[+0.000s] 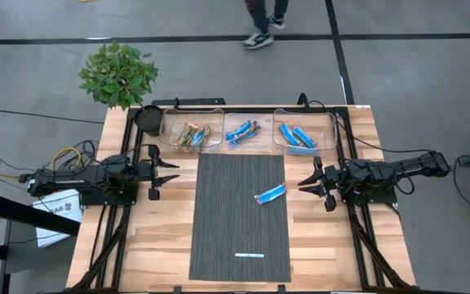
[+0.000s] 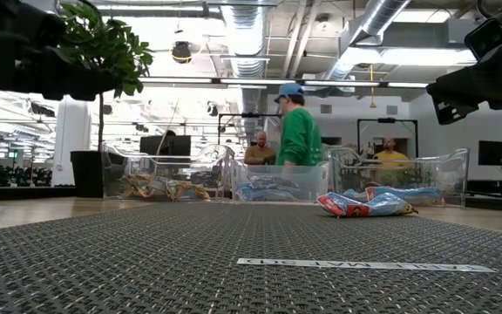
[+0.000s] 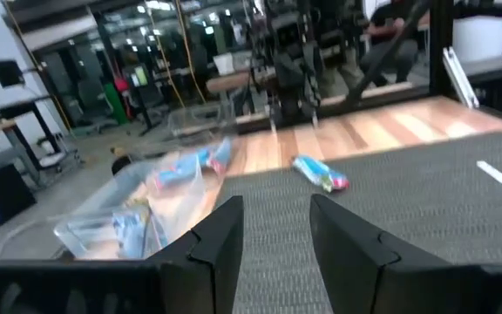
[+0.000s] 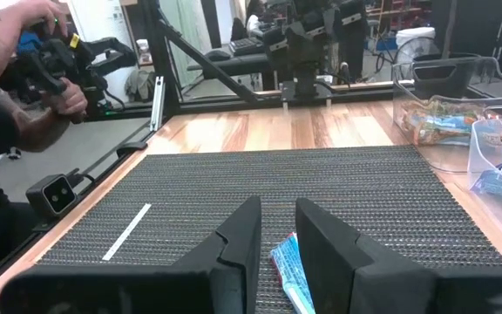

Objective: Pick and place Granola Bars by type
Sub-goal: Put the red granola bar into the right transparent bin

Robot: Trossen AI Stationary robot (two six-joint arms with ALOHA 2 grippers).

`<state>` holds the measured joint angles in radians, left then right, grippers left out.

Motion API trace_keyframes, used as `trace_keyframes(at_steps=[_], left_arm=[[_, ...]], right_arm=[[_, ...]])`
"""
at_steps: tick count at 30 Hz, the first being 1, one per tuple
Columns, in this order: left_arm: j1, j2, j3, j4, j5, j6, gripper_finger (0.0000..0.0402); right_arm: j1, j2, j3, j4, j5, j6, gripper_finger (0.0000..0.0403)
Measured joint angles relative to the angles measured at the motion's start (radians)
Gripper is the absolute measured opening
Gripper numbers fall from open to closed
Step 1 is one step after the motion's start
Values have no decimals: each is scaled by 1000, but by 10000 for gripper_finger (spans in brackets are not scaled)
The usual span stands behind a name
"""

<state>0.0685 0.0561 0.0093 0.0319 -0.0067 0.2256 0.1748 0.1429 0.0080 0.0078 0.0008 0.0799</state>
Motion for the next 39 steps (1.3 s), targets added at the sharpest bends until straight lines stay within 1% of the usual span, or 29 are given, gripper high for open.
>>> trace_keyframes(at_steps=[5,17,39], left_arm=[[0,-55,0,0,-1,-33,128],[0,-52,-1,2,-4,-56,128],[0,-42,-2,2,-4,-44,128]], right_arm=[[0,0,0,0,0,0,67],[0,0,0,0,0,0,67],[0,0,0,0,0,0,67]])
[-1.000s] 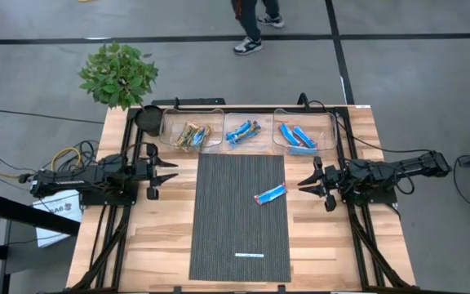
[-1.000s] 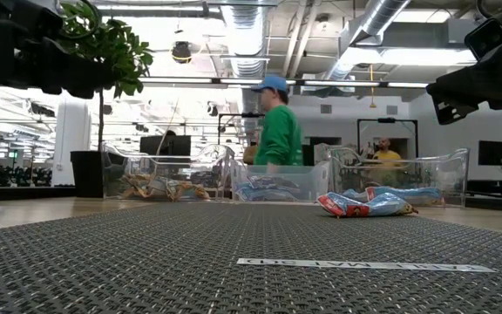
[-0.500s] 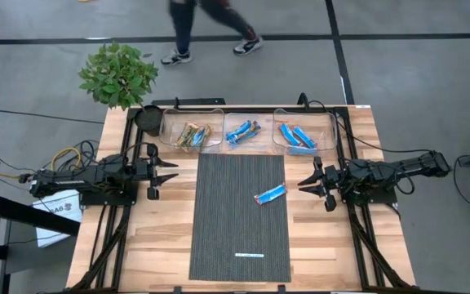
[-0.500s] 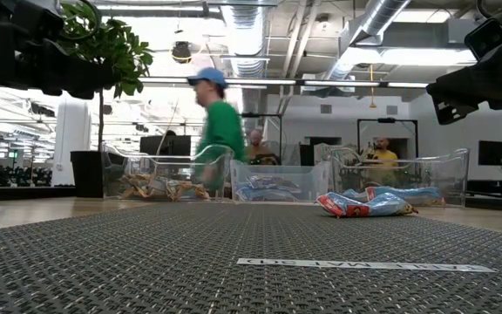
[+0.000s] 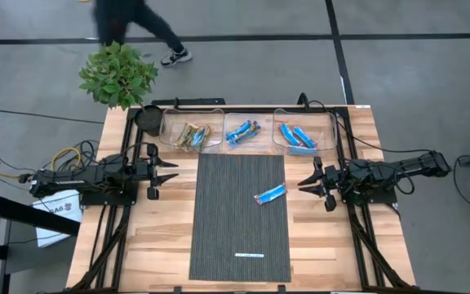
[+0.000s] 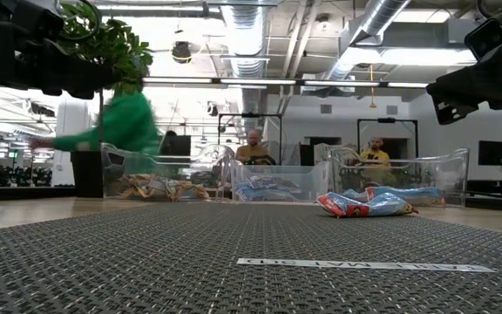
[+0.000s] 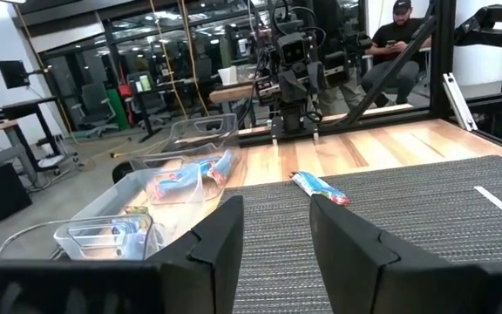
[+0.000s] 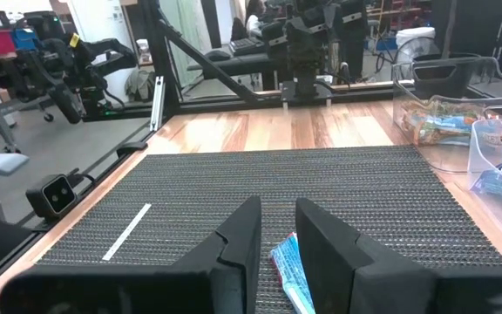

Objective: Pick and place Granola Bars by type
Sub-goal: Put the red granola bar into the right transparent bin

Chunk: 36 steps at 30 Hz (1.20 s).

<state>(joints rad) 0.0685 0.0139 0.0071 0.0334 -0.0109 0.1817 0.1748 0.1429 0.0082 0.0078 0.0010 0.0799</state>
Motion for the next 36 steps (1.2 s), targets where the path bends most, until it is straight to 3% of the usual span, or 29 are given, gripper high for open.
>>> trace_keyframes(at_steps=[8,13,16,22,32,36], left_arm=[[0,0,0,0,0,-8,128],[0,0,0,0,0,-7,128],[0,0,0,0,1,-16,128],[0,0,0,0,1,-7,128],[0,0,0,0,1,-8,128],[0,0,0,0,1,-10,128]], right_arm=[[0,0,0,9,0,2,67],[2,30,41,19,-2,228,67],[1,96,100,15,-2,307,67],[2,327,267,-40,-2,308,67],[9,805,626,-347,12,-97,67],[6,966,765,-495,116,-184,76]])
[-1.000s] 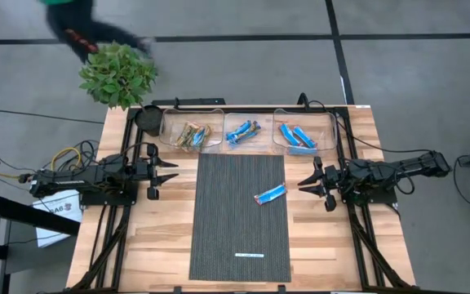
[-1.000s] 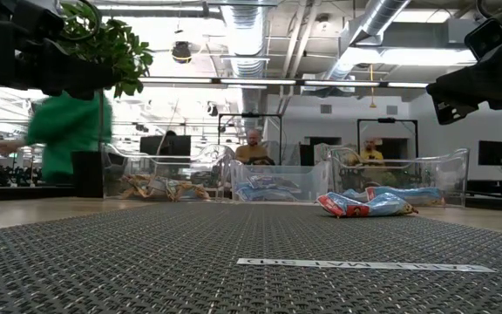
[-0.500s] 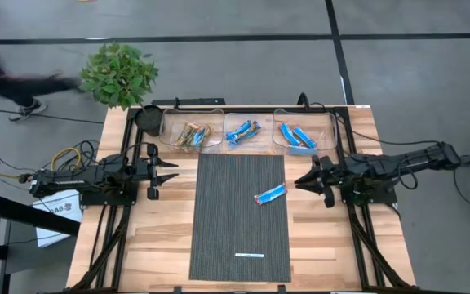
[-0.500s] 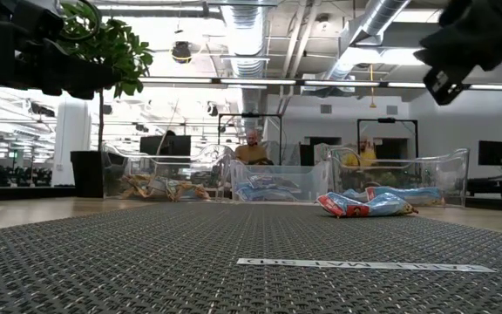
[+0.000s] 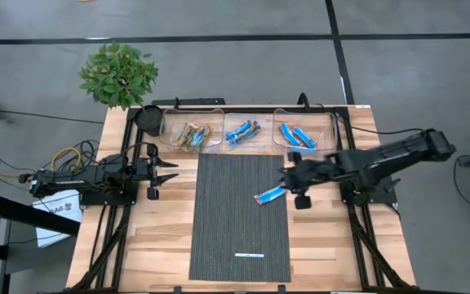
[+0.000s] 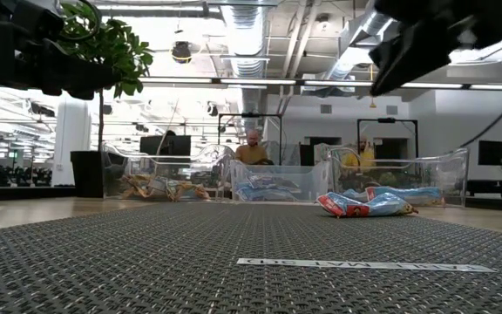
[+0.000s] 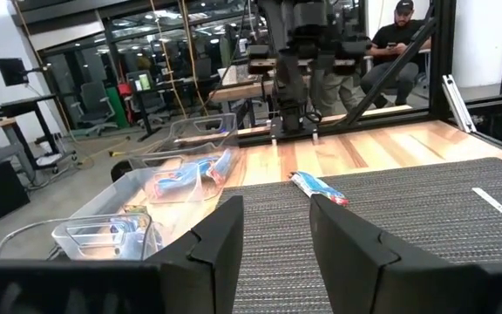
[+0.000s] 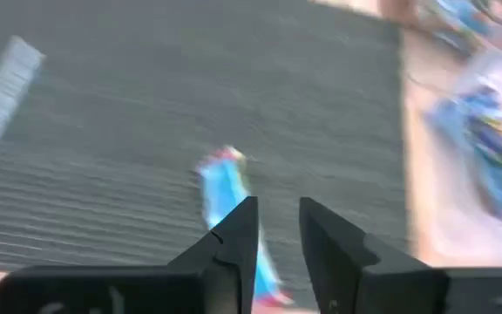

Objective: Pick and place Granola Bars by type
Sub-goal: Put the red granola bar into the right transparent bin

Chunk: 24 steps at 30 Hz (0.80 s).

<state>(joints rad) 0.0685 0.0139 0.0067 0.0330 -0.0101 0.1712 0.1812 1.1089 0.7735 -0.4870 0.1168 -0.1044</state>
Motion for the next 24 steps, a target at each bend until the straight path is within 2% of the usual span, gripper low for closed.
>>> trace_keyframes(at_steps=[4,11,13,17,20,24], left_arm=[[0,0,0,0,0,10,128],[0,0,0,0,0,11,128],[0,0,0,0,0,11,128],[0,0,0,0,0,-2,128],[0,0,0,0,0,8,128],[0,0,0,0,0,6,128]], right_arm=[[-12,147,119,-164,124,-61,107],[-25,345,231,-239,146,-114,177],[-24,383,245,-239,141,-114,191],[-25,431,247,-239,60,-121,206],[-23,468,247,-244,-7,-141,208],[-19,529,248,-245,-41,-153,204]])
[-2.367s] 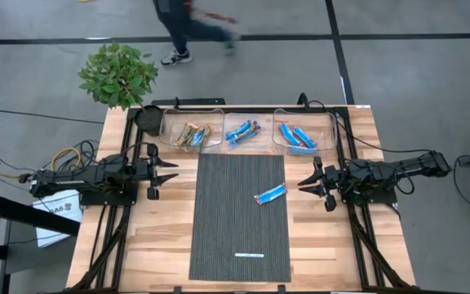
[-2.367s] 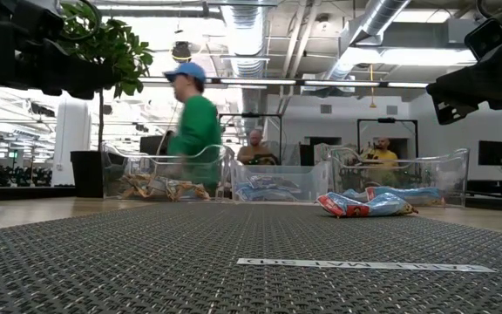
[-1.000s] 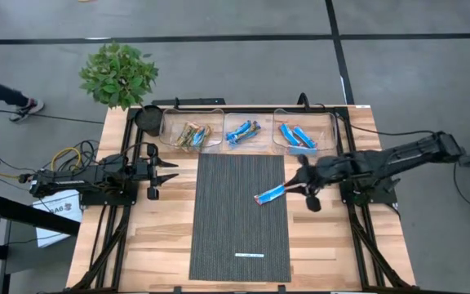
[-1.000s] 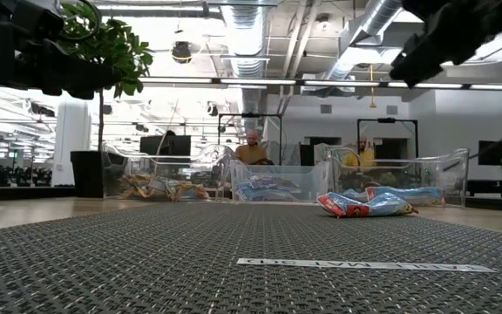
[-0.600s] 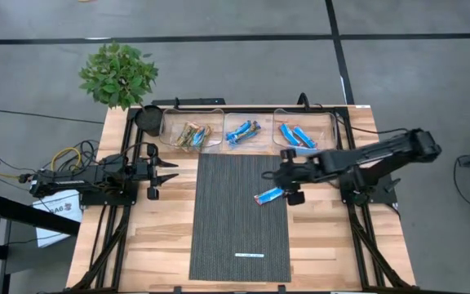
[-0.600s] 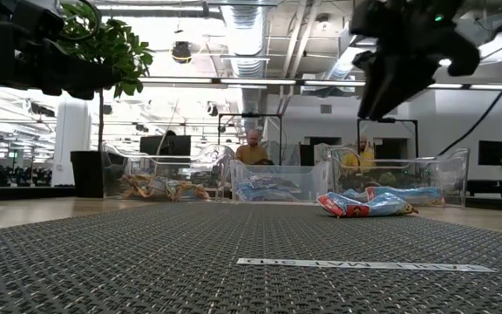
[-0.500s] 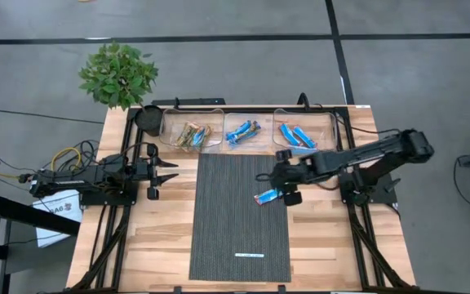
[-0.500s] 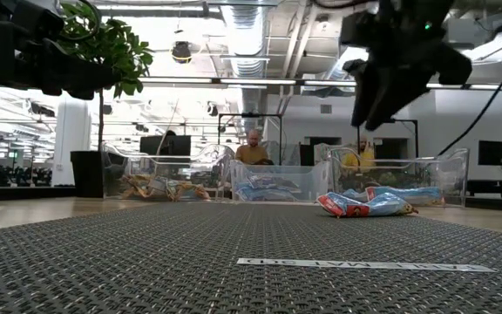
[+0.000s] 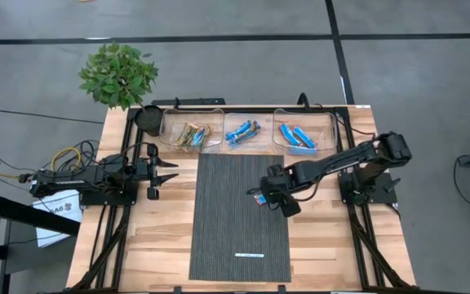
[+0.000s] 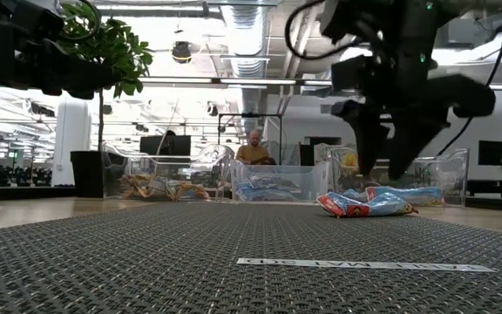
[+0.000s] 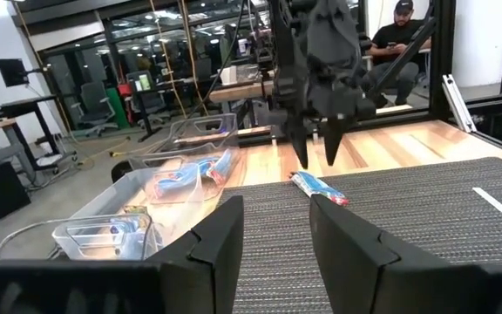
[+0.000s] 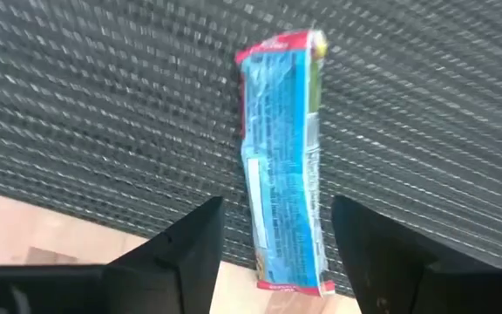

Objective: Pick and place Granola Bars by type
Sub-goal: Put the red granola bar into the right transparent bin

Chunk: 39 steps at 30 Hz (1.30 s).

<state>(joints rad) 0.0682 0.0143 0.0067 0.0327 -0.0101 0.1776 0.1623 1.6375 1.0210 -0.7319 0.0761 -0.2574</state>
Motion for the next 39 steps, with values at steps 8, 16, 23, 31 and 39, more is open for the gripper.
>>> trace_keyframes(at_steps=[8,16,23,31,39], left_arm=[[0,0,0,0,0,5,128],[0,0,0,0,0,6,128],[0,0,0,0,0,5,128],[0,0,0,0,0,2,128],[0,0,0,0,0,2,128]], right_arm=[[-27,80,0,7,1,-41,195],[-42,149,0,10,0,-43,194],[-49,157,2,15,-6,-90,173],[-48,157,1,19,-3,-58,88],[-49,158,0,22,-1,-55,53]])
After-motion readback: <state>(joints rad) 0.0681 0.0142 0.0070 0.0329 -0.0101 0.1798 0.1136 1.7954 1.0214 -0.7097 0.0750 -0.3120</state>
